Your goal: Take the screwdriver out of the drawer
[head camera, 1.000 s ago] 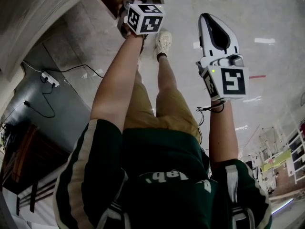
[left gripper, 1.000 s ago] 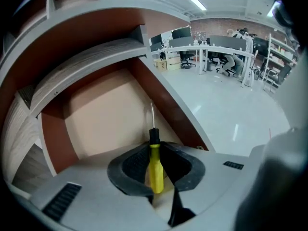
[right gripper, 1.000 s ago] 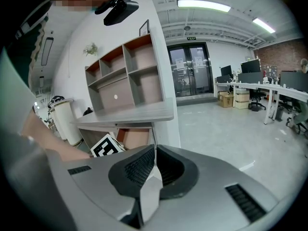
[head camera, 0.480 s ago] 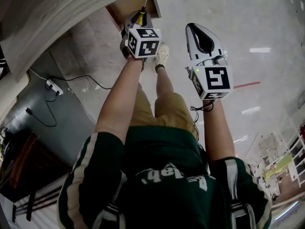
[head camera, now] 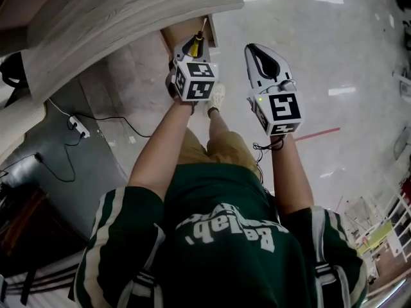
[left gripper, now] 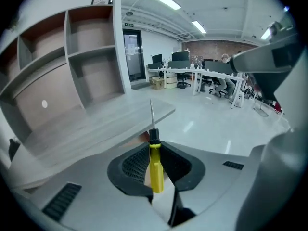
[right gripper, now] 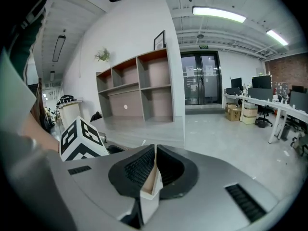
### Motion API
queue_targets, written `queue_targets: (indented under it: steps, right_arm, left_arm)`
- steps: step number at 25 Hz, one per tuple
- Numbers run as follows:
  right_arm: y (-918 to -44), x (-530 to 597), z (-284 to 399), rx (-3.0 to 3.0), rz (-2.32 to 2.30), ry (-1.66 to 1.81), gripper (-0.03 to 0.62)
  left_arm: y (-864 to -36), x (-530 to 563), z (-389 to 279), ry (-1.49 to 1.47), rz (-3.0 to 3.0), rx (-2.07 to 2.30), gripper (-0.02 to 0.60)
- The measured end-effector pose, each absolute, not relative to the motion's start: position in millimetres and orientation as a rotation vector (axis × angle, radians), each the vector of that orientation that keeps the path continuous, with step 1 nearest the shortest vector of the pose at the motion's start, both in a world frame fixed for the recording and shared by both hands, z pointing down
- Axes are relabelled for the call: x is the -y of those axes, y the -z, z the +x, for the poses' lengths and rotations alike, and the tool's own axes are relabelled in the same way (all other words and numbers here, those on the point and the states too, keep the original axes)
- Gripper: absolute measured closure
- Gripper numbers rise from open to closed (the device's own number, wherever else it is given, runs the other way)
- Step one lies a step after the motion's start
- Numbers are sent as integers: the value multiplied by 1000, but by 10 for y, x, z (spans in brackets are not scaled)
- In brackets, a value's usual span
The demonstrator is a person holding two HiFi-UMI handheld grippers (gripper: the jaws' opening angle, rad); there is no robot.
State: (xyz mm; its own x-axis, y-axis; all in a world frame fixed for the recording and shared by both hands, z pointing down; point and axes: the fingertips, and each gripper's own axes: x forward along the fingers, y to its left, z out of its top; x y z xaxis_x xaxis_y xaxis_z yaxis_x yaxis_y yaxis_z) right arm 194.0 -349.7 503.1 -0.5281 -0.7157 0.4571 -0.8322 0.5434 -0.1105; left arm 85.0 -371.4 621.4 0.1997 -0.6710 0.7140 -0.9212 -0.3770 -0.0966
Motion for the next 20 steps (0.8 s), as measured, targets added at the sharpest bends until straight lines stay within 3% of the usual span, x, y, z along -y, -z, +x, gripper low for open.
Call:
queue_targets:
  steps: [20]
  right_arm:
    - [-3294, 3414, 1606, 2602, 1239, -175, 557]
  left_arm:
    - [-3669, 3487, 470, -690, 2322, 1703, 497]
